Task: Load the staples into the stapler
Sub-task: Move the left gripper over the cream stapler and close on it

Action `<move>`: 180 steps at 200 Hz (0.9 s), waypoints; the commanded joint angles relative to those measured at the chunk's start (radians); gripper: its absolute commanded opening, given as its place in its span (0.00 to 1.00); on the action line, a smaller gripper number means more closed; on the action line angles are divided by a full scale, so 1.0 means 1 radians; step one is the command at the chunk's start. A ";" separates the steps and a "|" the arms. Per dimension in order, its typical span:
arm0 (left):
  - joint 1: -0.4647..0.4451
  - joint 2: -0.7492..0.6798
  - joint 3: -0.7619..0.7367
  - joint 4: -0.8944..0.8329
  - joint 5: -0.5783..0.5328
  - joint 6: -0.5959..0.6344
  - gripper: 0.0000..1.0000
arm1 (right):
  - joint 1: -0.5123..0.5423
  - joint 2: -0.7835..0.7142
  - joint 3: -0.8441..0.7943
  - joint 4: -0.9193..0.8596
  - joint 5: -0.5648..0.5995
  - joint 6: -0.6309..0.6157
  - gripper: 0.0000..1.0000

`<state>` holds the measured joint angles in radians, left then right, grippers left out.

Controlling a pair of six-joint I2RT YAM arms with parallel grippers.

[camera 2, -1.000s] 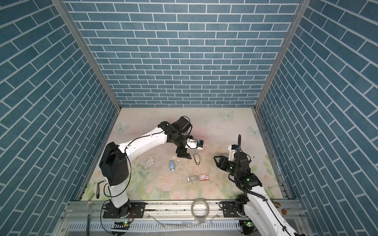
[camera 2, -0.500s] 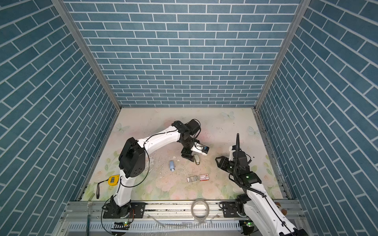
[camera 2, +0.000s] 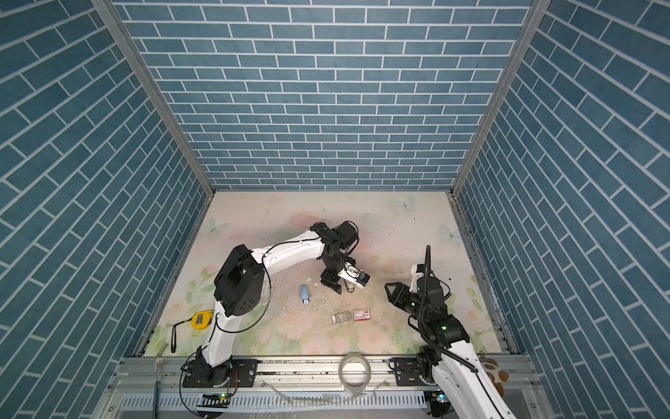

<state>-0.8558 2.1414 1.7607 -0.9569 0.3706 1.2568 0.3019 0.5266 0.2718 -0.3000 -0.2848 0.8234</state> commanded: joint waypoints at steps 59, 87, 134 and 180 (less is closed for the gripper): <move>-0.035 0.066 0.006 0.019 -0.046 0.064 0.68 | -0.003 0.035 0.036 -0.041 0.011 0.005 0.47; -0.038 0.075 0.008 0.029 -0.055 0.065 0.57 | -0.003 0.036 0.032 -0.036 0.014 0.005 0.46; -0.040 0.074 0.019 0.047 -0.064 0.048 0.48 | -0.003 0.036 0.039 -0.037 0.019 0.002 0.46; -0.040 0.046 0.003 0.027 -0.063 0.037 0.50 | -0.002 0.061 0.041 -0.025 0.009 -0.007 0.45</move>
<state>-0.8909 2.2078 1.7618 -0.9024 0.3073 1.3071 0.3019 0.5735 0.2813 -0.3264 -0.2840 0.8227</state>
